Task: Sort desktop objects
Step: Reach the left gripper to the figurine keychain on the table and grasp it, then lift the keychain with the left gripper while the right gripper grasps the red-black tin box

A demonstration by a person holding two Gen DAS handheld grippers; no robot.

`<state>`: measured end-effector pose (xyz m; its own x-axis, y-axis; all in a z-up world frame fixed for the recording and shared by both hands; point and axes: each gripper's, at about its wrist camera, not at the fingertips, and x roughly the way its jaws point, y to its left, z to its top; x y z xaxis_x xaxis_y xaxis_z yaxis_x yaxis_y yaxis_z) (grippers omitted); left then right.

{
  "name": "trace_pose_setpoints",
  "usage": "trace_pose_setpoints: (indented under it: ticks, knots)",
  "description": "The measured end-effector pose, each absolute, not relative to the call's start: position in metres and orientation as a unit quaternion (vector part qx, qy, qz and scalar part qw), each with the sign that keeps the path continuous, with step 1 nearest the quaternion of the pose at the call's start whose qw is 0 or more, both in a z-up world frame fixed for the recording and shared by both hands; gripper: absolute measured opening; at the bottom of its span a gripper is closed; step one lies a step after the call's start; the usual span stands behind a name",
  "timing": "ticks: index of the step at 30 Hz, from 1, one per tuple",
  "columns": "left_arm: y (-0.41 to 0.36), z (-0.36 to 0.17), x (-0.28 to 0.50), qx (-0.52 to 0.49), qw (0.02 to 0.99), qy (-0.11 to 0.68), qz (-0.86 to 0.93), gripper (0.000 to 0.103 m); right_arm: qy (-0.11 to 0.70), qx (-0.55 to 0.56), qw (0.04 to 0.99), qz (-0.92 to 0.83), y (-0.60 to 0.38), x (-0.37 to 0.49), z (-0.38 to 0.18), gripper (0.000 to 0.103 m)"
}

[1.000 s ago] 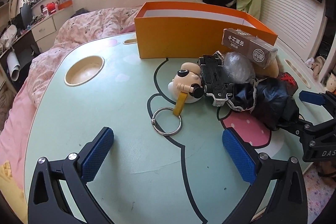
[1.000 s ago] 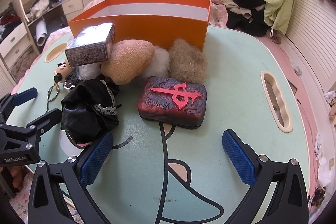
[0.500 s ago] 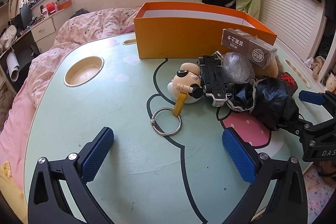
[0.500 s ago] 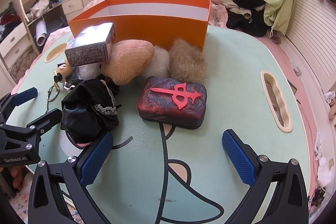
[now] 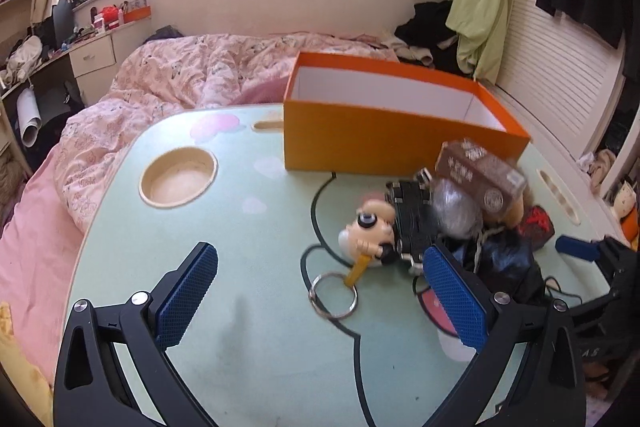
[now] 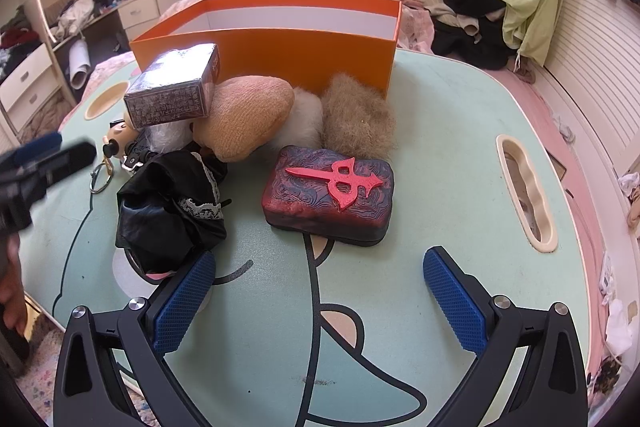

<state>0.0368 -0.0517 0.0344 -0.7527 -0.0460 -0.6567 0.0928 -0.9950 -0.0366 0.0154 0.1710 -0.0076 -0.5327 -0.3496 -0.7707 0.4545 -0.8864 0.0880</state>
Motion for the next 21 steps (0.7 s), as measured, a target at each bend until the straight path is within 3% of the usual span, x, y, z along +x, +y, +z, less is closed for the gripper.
trace_pose_setpoints:
  ticks: [4,6,9,12,18,21]
  knots:
    - [-0.047,0.032,0.015,0.378,0.014,0.019,-0.926,0.072,0.061,0.425,0.229,-0.874,0.171,0.016,-0.008,0.103]
    - [-0.047,0.025,0.004,0.399,0.000,0.024,-0.917,0.064,0.061,0.425,0.229,-0.874,0.171,0.015,-0.008,0.103]
    - [-0.048,0.019,-0.003,0.405,-0.007,0.026,-0.914,0.061,0.060,0.425,0.228,-0.874,0.171,0.016,-0.008,0.103]
    - [-0.049,0.011,-0.005,0.411,-0.004,0.014,-0.911,0.036,0.061,0.425,0.228,-0.874,0.171,0.016,-0.008,0.103]
    - [-0.057,0.011,0.010,0.406,-0.010,0.046,-0.913,0.036,0.054,0.422,0.226,-0.877,0.175,0.015,-0.006,0.103]
    - [-0.059,0.012,0.026,0.399,-0.001,0.051,-0.916,0.036,0.007,0.417,0.242,-0.876,0.189,0.014,-0.003,0.103]
